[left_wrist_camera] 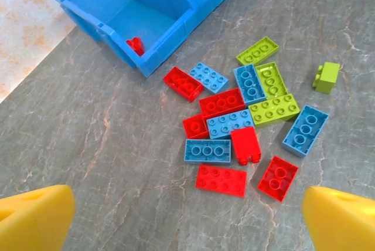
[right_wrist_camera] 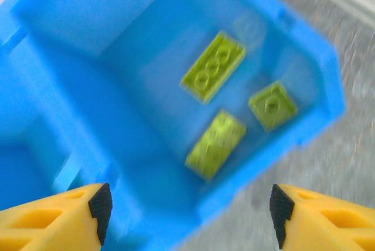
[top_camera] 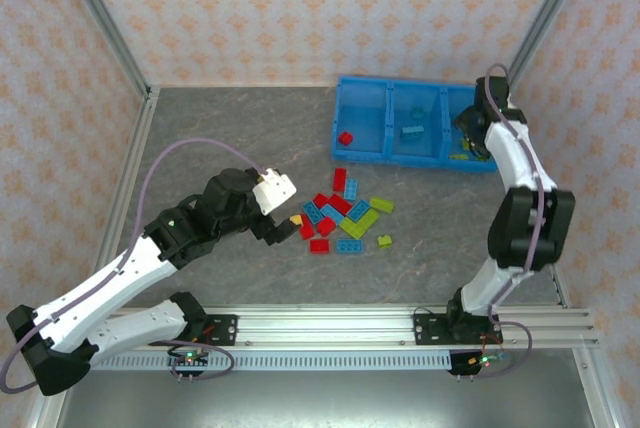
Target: Sort the legos into containers by color
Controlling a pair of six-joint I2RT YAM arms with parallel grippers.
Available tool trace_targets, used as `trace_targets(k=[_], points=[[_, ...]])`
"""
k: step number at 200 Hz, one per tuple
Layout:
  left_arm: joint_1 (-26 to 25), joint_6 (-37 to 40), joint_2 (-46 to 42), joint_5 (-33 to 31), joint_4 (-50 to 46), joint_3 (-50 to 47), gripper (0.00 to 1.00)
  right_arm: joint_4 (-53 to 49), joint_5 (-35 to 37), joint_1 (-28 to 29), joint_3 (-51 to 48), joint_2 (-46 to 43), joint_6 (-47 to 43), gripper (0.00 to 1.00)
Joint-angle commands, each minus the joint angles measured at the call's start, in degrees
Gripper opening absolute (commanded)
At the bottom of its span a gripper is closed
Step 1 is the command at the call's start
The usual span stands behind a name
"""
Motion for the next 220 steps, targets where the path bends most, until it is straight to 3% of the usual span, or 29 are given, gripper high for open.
trace_targets(k=[1,13,33,69,87,140,189,220], points=[[0.86,1.06,0.36,-1.16,-0.51,0.34,1.00,-1.91,-8.33,5.00,-8.28,-11.54,0.12,0.73],[1.02,1.06,0.44,-0.68,-0.20,0.04,1.00,-3.62,-10.08,9.52,-12.49,-15.99,-0.72,0.73],[1.40,1.07,0.84,-0.01,0.04,-0.18,1.00,-9.94,-5.43,19.56,-17.17,-20.03,1.40,0.74],[2.28,1.54,1.87,3.29,-0.86,0.09,1.00,-12.33,-3.70,35.22,-26.87,-21.89,10.86,0.74],[2.57,1.70,2.85,4.63,-1.90,0.78,1.00,-12.18,-3.29,40.16,-30.26,-20.47,12.65,0.75],[2.64,1.20,3.44,4.17,-1.59,0.69,1.00,-3.68,-1.66,43.80,-34.31,-13.26,9.70,0.71],[2.66,1.80,3.42,4.10,-1.37,0.01,1.00,2.90,-1.50,43.81,-33.56,-5.44,8.86,0.48],[2.64,1.84,3.52,3.73,-1.39,-0.01,1.00,3.31,-0.28,43.81,-36.02,-6.14,10.14,0.32]])
